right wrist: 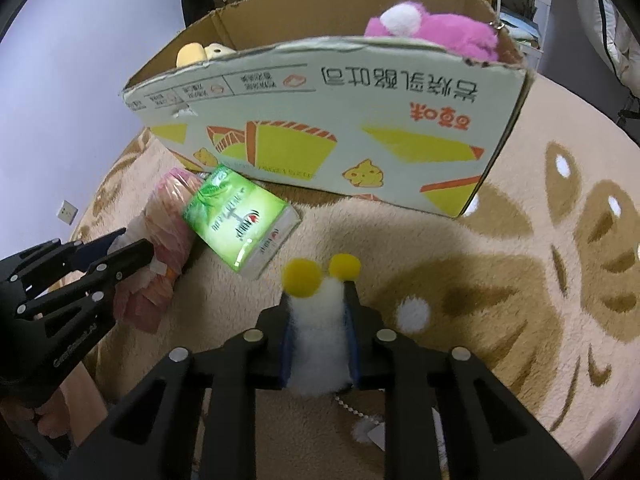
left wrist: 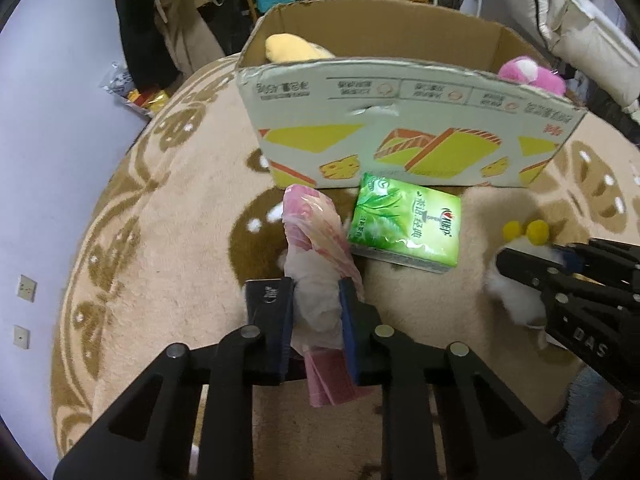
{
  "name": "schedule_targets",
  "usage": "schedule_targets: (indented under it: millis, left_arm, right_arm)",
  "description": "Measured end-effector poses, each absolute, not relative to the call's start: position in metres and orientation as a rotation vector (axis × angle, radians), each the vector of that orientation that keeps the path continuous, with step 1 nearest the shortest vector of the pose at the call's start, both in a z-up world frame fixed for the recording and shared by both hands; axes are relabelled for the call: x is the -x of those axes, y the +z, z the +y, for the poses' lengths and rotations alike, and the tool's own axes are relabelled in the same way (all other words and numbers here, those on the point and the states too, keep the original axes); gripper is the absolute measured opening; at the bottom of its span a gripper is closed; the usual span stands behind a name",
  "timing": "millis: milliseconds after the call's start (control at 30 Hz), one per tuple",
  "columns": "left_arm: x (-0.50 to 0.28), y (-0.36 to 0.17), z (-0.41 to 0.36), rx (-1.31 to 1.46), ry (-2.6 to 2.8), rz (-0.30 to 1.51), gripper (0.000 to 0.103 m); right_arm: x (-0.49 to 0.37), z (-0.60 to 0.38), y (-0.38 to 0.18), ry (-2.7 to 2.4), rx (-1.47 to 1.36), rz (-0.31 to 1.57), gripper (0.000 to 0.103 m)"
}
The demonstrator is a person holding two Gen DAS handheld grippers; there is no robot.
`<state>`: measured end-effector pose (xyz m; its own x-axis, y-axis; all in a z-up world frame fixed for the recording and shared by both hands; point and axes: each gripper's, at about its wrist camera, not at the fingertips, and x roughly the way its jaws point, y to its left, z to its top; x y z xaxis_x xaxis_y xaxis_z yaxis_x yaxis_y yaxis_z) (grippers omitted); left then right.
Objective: Organize soft objects
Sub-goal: 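Carry the pink item and white pompom over the box and lower them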
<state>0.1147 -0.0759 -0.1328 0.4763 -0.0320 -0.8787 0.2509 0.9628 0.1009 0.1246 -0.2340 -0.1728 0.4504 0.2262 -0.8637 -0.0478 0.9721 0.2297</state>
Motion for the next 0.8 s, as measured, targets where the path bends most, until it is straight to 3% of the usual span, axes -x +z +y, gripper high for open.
schedule_targets:
  millis: [267,800]
  left_arm:
    - [-0.104,-0.119,-0.084,-0.225,-0.241,1.009,0.016]
    - [-0.099,-0.099,-0.070,-0.095,-0.277,0.973,0.015]
  right_arm:
    - [-0.118,-0.240,-0.163,0.160,-0.176,1.065,0.006]
    - [-0.103,-0.262,-0.136,0.147,-0.236,0.974,0.004]
